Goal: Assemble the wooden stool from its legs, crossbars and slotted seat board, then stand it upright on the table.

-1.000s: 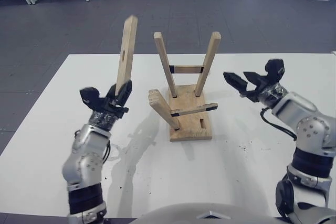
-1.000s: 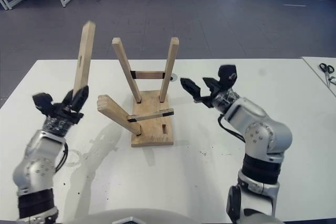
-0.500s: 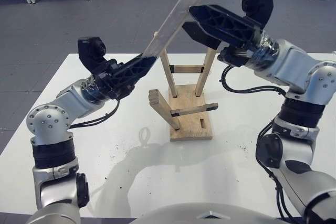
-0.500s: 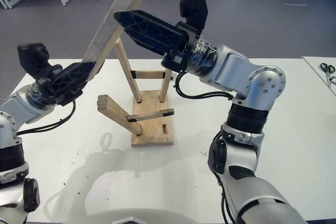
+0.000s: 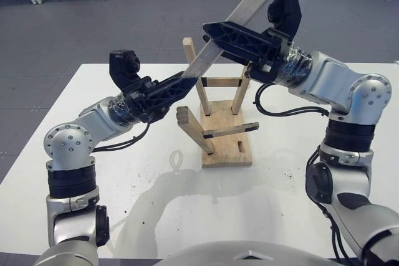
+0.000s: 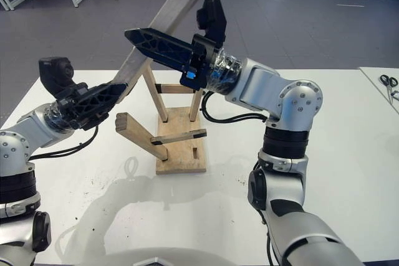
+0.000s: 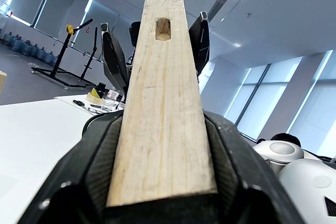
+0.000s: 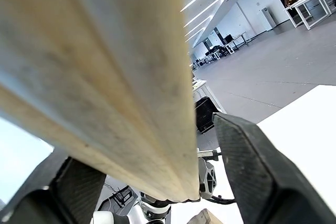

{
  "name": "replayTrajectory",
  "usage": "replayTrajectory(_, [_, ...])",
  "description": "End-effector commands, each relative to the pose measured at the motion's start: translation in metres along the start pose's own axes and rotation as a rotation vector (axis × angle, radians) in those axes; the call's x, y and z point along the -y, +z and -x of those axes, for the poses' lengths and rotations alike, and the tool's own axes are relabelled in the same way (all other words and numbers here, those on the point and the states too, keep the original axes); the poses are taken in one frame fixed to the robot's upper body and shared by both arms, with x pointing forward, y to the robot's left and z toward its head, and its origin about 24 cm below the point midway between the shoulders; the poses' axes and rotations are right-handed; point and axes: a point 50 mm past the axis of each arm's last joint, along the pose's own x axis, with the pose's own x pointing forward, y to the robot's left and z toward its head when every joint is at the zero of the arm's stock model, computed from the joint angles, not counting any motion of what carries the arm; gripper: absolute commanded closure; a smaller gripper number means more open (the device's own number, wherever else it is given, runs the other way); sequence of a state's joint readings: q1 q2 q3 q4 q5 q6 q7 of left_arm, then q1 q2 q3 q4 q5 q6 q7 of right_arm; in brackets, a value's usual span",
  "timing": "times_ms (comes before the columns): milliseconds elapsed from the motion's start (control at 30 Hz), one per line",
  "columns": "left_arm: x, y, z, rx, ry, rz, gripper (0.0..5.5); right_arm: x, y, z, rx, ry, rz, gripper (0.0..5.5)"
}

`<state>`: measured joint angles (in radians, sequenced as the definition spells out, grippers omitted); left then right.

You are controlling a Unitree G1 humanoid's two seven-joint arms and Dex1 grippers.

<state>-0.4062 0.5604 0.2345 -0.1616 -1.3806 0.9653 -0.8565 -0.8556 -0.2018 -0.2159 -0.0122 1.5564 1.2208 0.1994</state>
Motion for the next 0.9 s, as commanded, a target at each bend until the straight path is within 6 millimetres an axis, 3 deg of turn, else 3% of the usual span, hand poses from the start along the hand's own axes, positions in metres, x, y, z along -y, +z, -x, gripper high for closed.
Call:
replayTrajectory(33, [0.004, 0.000, 0.001, -0.033, 0.000, -0.051, 3.45, 0.007, 0.006, -0.001, 0.033, -0.056, -0.002, 2.85])
replayTrajectory(133, [-0.002, 0.000, 0.001, -0.056, 0.058, -0.107, 3.45, 0.010, 0.009, 0.000, 0.048, -0.068, -0.008, 3.32])
replayTrajectory(233, [-0.005, 0.005, 0.002, -0.027, 0.071, -0.096, 3.45, 0.011, 0.012, 0.002, 0.058, -0.073, -0.007, 3.33])
replayTrajectory(267, [-0.005, 0.006, 0.001, -0.017, 0.062, -0.094, 3.09, 0.011, 0.013, 0.003, 0.061, -0.075, -0.006, 3.33])
replayTrajectory(500, [-0.002, 0.021, 0.011, 0.053, 0.042, -0.063, 1.94, 0.015, 0.028, 0.013, 0.100, -0.125, 0.066, 3.45])
replayTrajectory(633, [-0.001, 0.035, 0.033, 0.107, 0.170, -0.134, 1.35, 0.019, 0.051, 0.052, 0.161, -0.269, 0.184, 3.45])
replayTrajectory(733, [-0.001, 0.028, 0.045, 0.150, 0.269, -0.160, 0.83, 0.023, 0.051, 0.090, 0.115, -0.422, 0.296, 3.45])
replayTrajectory(833, [-0.002, 0.006, 0.050, 0.157, 0.358, -0.152, 0.42, 0.034, 0.033, 0.127, 0.078, -0.485, 0.485, 3.45])
replayTrajectory(900, [-0.003, -0.005, 0.051, 0.152, 0.399, -0.152, 0.10, 0.036, 0.008, 0.146, -0.020, -0.338, 0.496, 3.45])
